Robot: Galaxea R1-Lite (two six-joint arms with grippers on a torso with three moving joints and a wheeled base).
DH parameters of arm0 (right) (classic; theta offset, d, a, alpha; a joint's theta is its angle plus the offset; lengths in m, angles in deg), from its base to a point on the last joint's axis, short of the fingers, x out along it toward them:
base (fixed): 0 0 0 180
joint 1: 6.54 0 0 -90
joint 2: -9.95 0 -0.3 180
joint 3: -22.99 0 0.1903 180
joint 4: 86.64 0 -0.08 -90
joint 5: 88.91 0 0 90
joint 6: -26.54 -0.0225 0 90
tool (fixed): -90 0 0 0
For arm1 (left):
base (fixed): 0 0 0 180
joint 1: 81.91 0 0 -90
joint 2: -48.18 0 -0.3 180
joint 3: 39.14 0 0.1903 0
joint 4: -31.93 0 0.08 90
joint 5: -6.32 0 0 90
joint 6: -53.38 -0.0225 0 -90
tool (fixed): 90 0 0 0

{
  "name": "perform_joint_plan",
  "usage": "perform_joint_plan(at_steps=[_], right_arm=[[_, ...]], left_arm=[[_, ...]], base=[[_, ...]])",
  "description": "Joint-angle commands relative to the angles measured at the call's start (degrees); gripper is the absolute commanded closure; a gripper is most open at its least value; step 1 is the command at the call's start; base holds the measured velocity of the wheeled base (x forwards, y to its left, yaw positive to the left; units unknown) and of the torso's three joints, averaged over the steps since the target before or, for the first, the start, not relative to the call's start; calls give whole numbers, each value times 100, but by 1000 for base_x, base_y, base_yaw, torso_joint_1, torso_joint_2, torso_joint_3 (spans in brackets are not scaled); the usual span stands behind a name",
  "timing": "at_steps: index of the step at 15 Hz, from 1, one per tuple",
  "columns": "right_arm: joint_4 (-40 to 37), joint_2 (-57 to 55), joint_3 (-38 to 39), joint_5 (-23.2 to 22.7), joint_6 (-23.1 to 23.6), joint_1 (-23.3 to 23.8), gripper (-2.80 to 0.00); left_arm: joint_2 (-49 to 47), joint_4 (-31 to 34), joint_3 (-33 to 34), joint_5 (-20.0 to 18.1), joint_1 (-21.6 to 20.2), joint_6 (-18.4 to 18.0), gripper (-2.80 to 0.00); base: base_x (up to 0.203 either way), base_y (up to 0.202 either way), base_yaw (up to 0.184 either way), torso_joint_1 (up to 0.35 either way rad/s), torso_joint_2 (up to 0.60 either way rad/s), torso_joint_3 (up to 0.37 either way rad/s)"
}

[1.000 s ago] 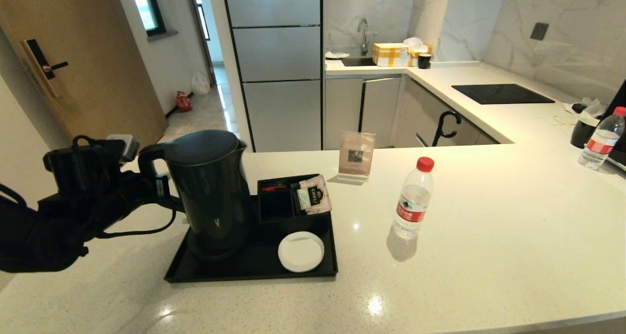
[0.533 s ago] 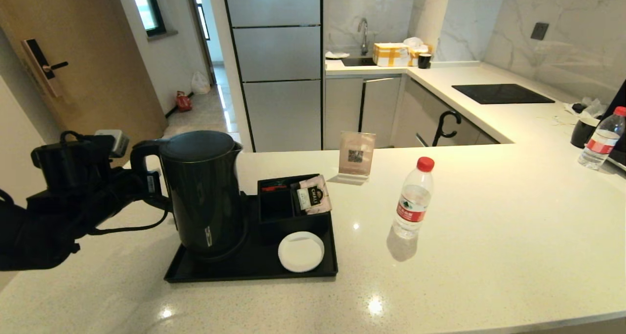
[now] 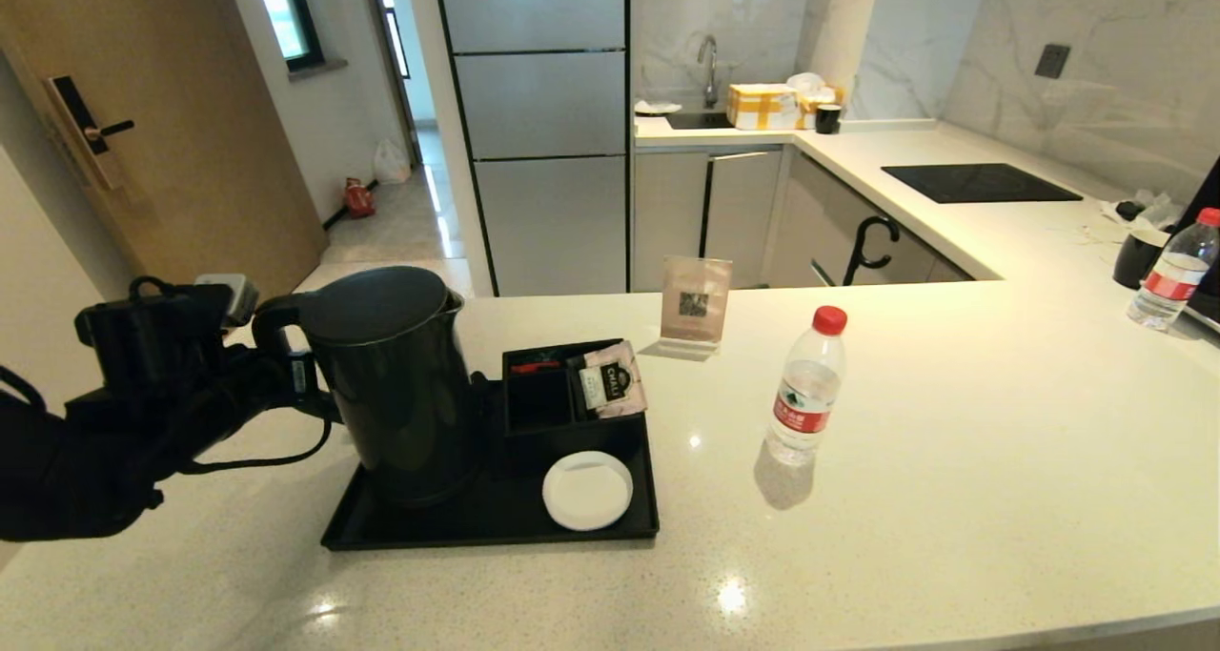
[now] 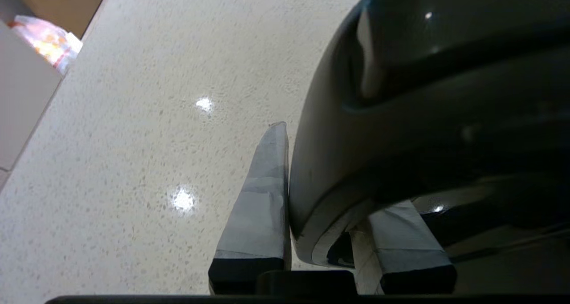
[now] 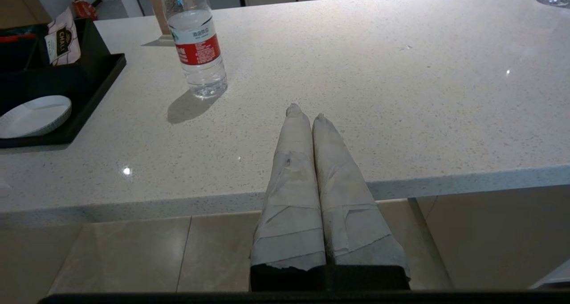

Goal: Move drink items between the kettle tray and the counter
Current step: Return the kettle to its original position

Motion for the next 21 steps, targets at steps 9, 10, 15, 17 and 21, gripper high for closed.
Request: perform_joint_plan(at_steps=[9, 10, 15, 17, 21], right_arm=[[4, -9, 0, 2, 1, -1, 0], [4, -9, 0, 2, 1, -1, 0], [4, -9, 0, 5, 1, -1, 0], [4, -9, 0, 2, 1, -1, 0], [4, -9, 0, 2, 1, -1, 0]], left_arm=[[30, 34, 119, 27, 94, -31, 0], [41, 36, 126, 38, 103, -31, 0], [173, 33, 137, 29, 94, -39, -280], [182, 26, 144, 29, 94, -39, -280], [372, 29, 256, 20, 85, -13, -280]], base=[[0, 0, 0, 0, 0, 0], [0, 0, 0, 0, 0, 0], [0, 0, 0, 0, 0, 0], [0, 0, 0, 0, 0, 0], [0, 0, 0, 0, 0, 0]])
